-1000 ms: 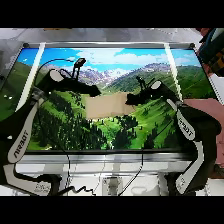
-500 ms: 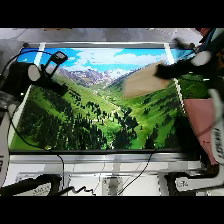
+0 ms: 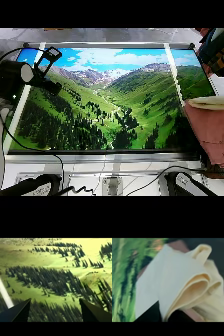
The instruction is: Fold the clothes and pants, and hang the long-sleeved shirts on hangers.
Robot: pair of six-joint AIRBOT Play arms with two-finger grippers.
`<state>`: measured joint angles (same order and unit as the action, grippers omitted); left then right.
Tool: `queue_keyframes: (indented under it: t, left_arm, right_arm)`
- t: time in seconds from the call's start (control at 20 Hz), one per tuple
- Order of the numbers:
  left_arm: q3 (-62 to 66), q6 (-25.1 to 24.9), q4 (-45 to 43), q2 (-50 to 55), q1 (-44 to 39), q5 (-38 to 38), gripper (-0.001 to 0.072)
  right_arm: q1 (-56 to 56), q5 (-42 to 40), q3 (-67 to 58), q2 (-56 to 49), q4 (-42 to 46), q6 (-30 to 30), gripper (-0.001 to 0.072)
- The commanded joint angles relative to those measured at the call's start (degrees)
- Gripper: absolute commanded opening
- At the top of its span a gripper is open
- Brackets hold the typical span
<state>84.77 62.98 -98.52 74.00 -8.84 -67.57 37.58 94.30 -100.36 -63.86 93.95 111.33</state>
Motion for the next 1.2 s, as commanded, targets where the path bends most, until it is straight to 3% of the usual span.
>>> queue_keyframes:
  t: [0.0,0.05,0.1,0.15,0.3,0.35,0.4,0.45,0.5,0.65,0.75,1.0,1.15]
  left_arm:
    - [0.0,0.0,-0.3,-0.1,0.0,0.0,0.07]
    - [0.0,0.0,-0.3,-0.1,0.0,0.0,0.0701]
    - [0.0,0.0,-0.3,-0.1,0.0,0.0,0.07]
    - [0.0,0.0,-0.3,-0.1,0.0,0.0,0.07]
    - [0.0,0.0,-0.3,-0.1,0.0,0.0,0.07]
    - [0.0,0.0,-0.3,-0.1,0.0,0.0,0.07]
    - [0.0,0.0,-0.3,-0.1,0.0,0.0,0.07]
    - [0.0,0.0,-0.3,-0.1,0.0,0.0,0.07]
    - [0.0,0.0,-0.3,-0.1,0.0,0.0,0.07]
    - [0.0,0.0,-0.3,-0.1,0.0,0.0,0.07]
    - [0.0,0.0,-0.3,-0.1,0.0,0.0,0.07]
    - [0.0,0.0,-0.3,-0.1,0.0,0.0,0.07]
    - [0.0,0.0,-0.3,-0.1,0.0,0.0,0.07]
  right_arm:
    - [10.7,9.4,0.0,3.6,5.3,6.7,0.0076]
    - [12.6,10.1,0.0,3.6,5.3,6.7,0.0283]
    - [14.2,9.9,0.0,3.6,5.3,6.7,0.0539]
    - [15.3,9.5,0.0,3.5,5.3,6.7,0.0664]
    - [15.9,6.4,0.0,3.2,4.7,6.5,0.0665]
    - [15.9,4.9,0.0,3.1,3.6,6.3,0.0655]
    - [15.9,3.3,0.0,2.8,2.0,5.8,0.0468]
    - [15.9,2.0,0.0,2.4,0.2,4.7,0.013]
    - [15.9,0.7,0.0,1.9,-2.3,2.5,0.0016]
    - [12.5,-1.0,0.3,-0.8,-7.2,-7.1,0.0016]
    - [6.4,-0.9,0.3,-2.9,-7.0,-8.2,0.0016]
    - [-20.4,-3.3,0.3,-7.8,-1.0,-12.1,0.0015]
    - [-38.2,-5.4,0.3,-9.1,2.7,-17.5,0.0015]
